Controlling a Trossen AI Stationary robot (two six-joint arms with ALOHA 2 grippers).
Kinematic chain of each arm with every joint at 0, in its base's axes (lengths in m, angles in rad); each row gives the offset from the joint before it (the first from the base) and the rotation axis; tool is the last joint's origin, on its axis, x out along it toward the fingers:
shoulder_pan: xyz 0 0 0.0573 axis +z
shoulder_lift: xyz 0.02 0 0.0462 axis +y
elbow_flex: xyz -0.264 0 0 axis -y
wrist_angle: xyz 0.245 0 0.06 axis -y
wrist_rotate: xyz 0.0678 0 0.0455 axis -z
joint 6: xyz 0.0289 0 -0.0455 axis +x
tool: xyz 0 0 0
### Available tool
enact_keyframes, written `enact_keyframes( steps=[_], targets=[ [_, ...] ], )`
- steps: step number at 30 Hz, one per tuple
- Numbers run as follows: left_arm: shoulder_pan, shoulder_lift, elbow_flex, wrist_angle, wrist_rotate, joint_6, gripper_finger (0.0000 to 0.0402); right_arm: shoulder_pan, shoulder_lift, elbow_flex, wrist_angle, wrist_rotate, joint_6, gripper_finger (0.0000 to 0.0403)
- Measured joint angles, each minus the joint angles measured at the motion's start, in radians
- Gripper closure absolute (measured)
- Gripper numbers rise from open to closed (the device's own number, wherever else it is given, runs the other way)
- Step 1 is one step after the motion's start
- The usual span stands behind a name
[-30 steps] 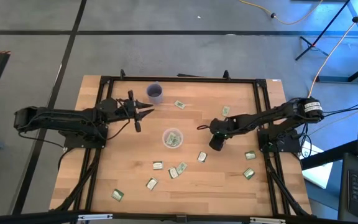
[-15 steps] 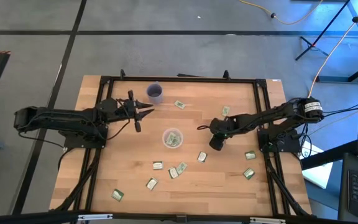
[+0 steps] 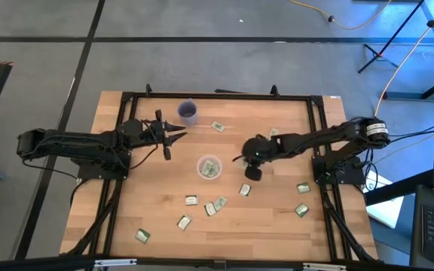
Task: Pick and place Stevia / Truvia into bins
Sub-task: Put the stevia packet into the transparent container
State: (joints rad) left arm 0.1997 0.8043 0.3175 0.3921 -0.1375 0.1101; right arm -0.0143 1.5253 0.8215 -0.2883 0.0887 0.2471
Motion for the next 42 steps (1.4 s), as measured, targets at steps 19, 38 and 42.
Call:
enact_keyframes(
  steps=[19, 38, 42],
  targets=[
    [0.0, 0.0, 0.0, 0.0, 0.0, -0.001, 0.0318, 0.0, 0.194, 0.063, 0.682, -0.136, -0.305, 0.0389],
    [0.0, 0.0, 0.0, -0.009, 0.0, -0.002, 0.0318, 0.0, 0.368, 0.162, 0.589, -0.135, -0.302, 0.0379],
    [0.0, 0.0, 0.0, -0.009, 0.0, -0.002, 0.0318, 0.0, 0.368, 0.162, 0.583, -0.136, -0.304, 0.0367]
  ],
)
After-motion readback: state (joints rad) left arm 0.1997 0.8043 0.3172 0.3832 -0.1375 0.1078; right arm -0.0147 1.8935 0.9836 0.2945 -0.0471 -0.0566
